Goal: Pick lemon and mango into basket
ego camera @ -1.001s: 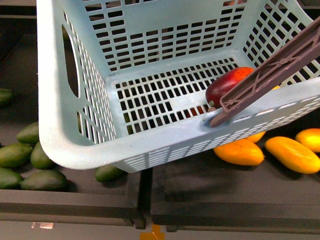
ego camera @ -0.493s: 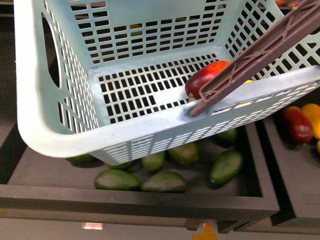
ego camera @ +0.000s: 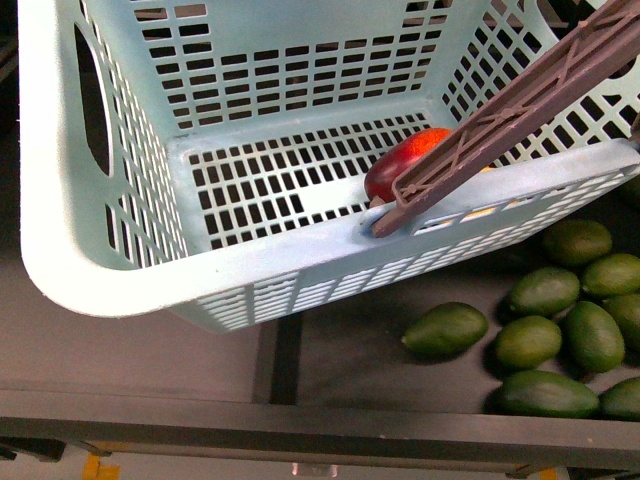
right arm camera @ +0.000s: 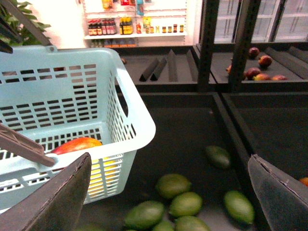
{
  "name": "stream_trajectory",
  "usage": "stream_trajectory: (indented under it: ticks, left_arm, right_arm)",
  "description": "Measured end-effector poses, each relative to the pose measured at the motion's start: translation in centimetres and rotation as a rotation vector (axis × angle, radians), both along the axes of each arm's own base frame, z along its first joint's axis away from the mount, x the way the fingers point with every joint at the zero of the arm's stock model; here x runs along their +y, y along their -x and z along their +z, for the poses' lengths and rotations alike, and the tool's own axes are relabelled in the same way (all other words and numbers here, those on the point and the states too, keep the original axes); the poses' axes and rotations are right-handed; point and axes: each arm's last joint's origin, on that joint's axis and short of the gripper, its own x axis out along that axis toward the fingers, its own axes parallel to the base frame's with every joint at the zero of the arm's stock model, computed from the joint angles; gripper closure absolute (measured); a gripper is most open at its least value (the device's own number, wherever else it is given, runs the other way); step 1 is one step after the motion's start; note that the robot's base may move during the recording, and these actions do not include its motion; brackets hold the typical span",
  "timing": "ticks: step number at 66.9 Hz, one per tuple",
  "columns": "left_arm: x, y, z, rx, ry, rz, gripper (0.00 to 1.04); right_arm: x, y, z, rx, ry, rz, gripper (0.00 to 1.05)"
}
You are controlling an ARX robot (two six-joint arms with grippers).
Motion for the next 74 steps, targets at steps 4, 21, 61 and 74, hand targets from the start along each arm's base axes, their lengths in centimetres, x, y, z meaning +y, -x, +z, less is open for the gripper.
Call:
stream_trajectory:
  ticks: [4, 21, 61, 74]
  left_arm:
    - [0.2, -0.1, 0.0, 0.002, 0.002, 0.002, 0.90]
    - [0.6, -1.2, -1.9, -0.148, 0.028, 0.601, 0.90]
    - [12.0, -12.5, -14.7, -0.009, 0.251, 1.034, 0.90]
    - [13.7, -13.9, -15.9, 0.008, 0.223, 1.072, 0.90]
  right_arm:
    - [0.0, 0.0, 0.0, 0.000, 0.002, 0.008, 0.09]
    - [0.0, 0.0, 0.0, 0.000, 0.001, 0.005, 0.09]
    - [0.0, 0.0, 0.0, 0.000, 0.001, 0.001, 0.09]
    - [0.0, 0.0, 0.0, 0.000, 0.001, 0.001, 0.09]
